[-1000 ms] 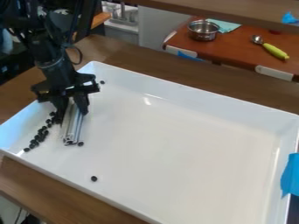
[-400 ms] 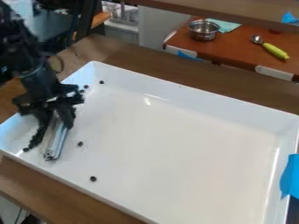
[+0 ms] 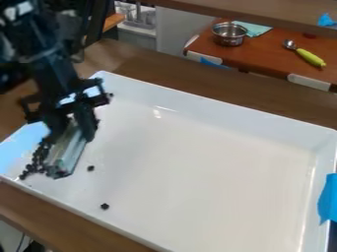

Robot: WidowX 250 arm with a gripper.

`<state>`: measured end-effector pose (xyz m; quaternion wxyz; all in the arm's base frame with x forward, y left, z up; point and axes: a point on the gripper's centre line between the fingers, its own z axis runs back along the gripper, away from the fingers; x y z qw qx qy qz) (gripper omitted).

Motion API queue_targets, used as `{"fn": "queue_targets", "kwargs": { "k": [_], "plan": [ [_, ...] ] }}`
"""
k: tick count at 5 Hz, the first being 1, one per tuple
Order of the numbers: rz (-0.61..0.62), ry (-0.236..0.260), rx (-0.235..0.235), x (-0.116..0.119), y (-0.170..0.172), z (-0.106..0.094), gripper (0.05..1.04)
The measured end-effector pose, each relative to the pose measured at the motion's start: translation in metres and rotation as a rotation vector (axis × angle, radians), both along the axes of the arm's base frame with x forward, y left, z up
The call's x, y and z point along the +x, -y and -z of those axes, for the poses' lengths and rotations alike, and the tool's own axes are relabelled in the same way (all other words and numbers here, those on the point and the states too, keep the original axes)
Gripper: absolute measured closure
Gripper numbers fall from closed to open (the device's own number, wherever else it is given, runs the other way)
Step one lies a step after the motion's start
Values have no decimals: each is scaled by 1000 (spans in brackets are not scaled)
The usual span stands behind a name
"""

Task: Sweep into pile

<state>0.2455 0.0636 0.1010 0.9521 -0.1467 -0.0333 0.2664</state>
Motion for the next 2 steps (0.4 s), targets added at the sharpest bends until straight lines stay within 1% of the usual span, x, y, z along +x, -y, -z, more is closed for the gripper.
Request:
{"fn": "queue_targets", "kwargs": {
  "k": [1, 2],
  "plan": [
    [63, 43, 15, 4, 31, -17, 705],
    [110, 32, 64, 0, 68, 3, 705]
  ]
}}
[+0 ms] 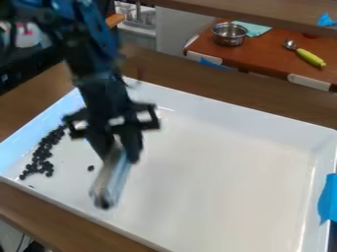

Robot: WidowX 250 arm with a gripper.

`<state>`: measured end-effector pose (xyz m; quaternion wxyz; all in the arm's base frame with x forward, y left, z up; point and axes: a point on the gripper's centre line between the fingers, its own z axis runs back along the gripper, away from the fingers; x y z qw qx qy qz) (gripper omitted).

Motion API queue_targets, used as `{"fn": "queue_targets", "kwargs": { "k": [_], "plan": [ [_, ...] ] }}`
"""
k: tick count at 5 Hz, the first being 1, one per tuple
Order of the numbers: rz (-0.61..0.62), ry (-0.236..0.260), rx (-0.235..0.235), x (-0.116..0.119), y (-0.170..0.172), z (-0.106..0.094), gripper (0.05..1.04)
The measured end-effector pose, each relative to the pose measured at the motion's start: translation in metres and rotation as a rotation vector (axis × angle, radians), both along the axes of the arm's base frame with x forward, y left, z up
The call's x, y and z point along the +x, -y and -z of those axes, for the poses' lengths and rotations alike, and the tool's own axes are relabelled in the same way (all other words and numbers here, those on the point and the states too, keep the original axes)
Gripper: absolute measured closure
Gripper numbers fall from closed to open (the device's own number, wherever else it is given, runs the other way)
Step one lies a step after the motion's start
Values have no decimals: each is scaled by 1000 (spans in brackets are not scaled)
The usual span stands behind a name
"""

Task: Sweep into pile

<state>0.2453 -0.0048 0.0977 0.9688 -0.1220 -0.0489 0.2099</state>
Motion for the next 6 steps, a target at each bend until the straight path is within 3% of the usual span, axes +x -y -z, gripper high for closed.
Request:
{"fn": "queue_targets", "kwargs": {
  "k": [2, 5, 6],
  "plan": [
    [-40, 20, 94, 19, 32, 40, 705],
    [-45, 18, 100, 45, 37, 40, 705],
    [-11, 89, 135, 46, 26, 44, 705]
  ]
}}
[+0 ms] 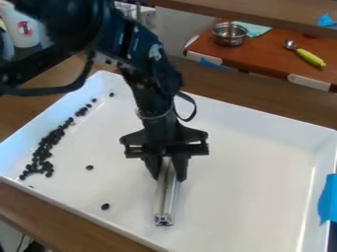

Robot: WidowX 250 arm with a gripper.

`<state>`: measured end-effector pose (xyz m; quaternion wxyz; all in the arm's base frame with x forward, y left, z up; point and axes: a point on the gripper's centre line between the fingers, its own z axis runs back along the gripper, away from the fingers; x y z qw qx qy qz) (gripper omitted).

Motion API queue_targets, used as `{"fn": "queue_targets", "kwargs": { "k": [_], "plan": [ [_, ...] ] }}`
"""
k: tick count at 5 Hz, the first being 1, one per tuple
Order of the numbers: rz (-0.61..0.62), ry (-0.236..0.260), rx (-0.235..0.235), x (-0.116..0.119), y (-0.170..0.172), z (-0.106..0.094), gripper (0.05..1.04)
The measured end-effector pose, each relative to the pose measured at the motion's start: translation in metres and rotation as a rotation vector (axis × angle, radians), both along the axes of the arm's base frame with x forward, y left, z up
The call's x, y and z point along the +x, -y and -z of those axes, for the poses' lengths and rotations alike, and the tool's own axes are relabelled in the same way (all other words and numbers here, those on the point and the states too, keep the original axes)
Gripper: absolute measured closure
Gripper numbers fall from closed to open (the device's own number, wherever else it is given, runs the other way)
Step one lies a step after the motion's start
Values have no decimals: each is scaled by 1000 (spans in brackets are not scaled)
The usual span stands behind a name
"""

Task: Sweep into pile

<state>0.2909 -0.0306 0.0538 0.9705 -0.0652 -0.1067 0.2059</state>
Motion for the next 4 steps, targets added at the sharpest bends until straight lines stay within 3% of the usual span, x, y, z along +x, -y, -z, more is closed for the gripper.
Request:
{"fn": "queue_targets", "kwargs": {
  "k": [1, 2, 4],
  "plan": [
    [48, 75, 38, 0, -12, 1, 705],
    [77, 107, 71, 0, -35, 2, 705],
    [138, 104, 135, -7, -86, 3, 705]
  ]
}}
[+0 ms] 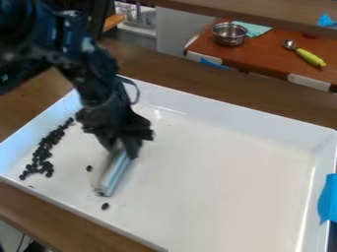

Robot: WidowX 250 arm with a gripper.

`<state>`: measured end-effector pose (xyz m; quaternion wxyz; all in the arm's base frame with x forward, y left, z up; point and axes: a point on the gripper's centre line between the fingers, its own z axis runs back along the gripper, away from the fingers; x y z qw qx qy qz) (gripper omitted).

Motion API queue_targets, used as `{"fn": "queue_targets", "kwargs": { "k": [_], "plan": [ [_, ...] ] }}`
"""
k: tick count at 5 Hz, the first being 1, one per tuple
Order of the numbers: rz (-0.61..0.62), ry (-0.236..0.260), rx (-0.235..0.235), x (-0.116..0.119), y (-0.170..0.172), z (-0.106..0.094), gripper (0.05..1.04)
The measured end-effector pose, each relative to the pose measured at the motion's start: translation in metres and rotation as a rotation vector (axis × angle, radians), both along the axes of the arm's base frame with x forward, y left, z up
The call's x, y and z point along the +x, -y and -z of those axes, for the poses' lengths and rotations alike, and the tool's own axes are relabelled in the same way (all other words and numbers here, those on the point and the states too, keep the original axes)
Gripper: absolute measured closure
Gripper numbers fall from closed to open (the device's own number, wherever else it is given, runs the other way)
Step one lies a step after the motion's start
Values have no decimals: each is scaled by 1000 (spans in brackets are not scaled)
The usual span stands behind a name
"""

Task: Sweep into pile

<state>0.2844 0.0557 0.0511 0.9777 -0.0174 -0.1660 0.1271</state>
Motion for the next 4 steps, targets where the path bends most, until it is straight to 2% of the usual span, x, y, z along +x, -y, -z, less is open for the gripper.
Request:
{"fn": "queue_targets", "kwargs": {
  "k": [1, 2, 3, 4],
  "plan": [
    [32, 16, 46, -6, -29, 0, 705],
    [85, 2, 106, -19, -61, 1, 705],
    [125, -20, 117, -29, -72, 0, 705],
    [100, -113, -9, -59, -64, -2, 705]
  ]
}}
